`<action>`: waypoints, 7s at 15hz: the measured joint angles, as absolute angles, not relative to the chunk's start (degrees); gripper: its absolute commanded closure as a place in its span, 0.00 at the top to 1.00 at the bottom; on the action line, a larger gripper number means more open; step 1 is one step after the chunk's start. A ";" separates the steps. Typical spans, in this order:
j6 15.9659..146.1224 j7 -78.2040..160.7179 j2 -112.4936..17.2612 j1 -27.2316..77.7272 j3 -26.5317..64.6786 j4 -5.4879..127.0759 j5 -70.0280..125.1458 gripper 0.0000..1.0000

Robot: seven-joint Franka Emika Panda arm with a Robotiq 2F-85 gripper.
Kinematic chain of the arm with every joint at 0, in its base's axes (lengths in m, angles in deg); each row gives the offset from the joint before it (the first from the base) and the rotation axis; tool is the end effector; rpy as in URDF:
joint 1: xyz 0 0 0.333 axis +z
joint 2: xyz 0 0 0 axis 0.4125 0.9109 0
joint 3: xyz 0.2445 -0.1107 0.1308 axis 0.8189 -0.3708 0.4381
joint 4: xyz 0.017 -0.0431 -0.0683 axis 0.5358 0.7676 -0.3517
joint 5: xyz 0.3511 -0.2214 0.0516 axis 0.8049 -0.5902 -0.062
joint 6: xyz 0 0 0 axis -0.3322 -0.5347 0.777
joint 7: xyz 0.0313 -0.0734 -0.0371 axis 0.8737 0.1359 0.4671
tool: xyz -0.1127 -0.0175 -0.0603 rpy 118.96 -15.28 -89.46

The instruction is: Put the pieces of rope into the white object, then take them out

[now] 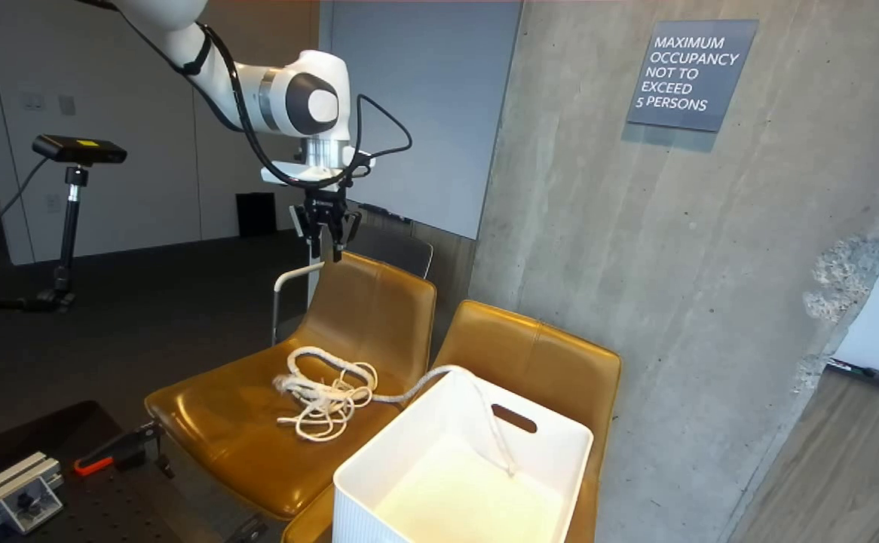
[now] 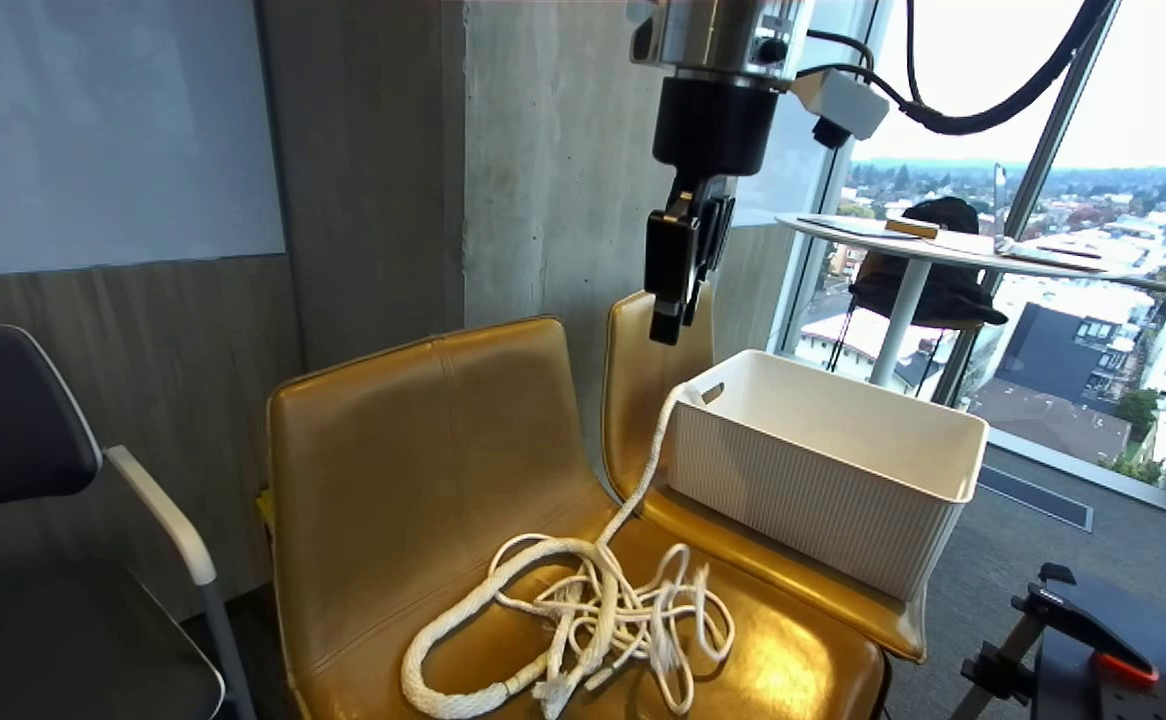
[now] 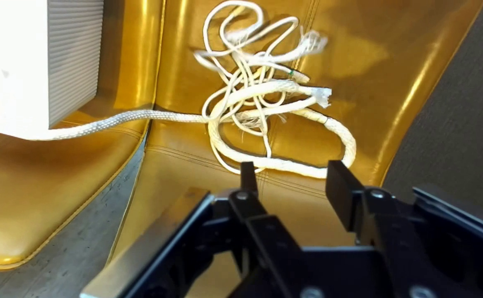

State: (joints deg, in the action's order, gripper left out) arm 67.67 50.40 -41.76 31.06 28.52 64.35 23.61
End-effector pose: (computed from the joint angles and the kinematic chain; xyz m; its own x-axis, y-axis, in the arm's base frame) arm 0.6714 0.1322 0.3331 0.9400 0.3381 0.0457 0.3344 -0.9396 0.0734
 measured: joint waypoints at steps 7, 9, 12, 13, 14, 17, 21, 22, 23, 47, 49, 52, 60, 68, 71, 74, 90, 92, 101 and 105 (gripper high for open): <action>67.99 59.16 -41.45 29.11 28.36 64.64 23.25 1.00; 67.23 66.14 -40.91 27.99 28.36 64.41 23.16 1.00; 64.64 77.12 -39.66 25.49 28.23 62.81 21.96 1.00; 64.12 80.23 -38.94 24.73 27.99 61.89 20.56 1.00; 64.00 83.04 -37.98 24.19 27.61 60.85 18.93 1.00; 64.68 89.78 -33.81 23.74 26.58 58.09 13.87 1.00; 68.22 95.25 -27.08 24.55 26.44 56.03 6.84 1.00; 69.32 96.38 -25.49 24.93 26.30 55.50 5.02 1.00; 70.34 97.38 -24.12 25.32 26.11 54.94 3.25 1.00; 74.49 105.13 -1.07 25.76 18.41 31.07 -5.50 0.95; 74.49 105.13 -0.46 25.83 18.41 29.76 -5.47 0.71; 74.44 105.14 0.26 25.86 18.41 28.14 -5.35 0.49; 73.15 105.11 2.30 25.83 18.40 23.72 -3.99 0.00; 62.93 103.89 -1.03 22.79 16.72 16.51 4.48 0.03; 57.89 103.02 -6.66 21.85 16.73 15.91 6.77 0.03; 51.87 99.26 -12.57 23.62 17.56 16.23 8.14 0.03; 36.95 59.33 -16.71 43.96 26.30 22.72 22.15 0.03; 39.17 57.77 -16.74 42.78 26.14 24.78 22.37 0.03; 51.15 56.88 -17.08 36.61 26.46 33.94 27.78 0.65; 54.34 56.69 -17.88 35.25 26.91 37.23 27.79 0.92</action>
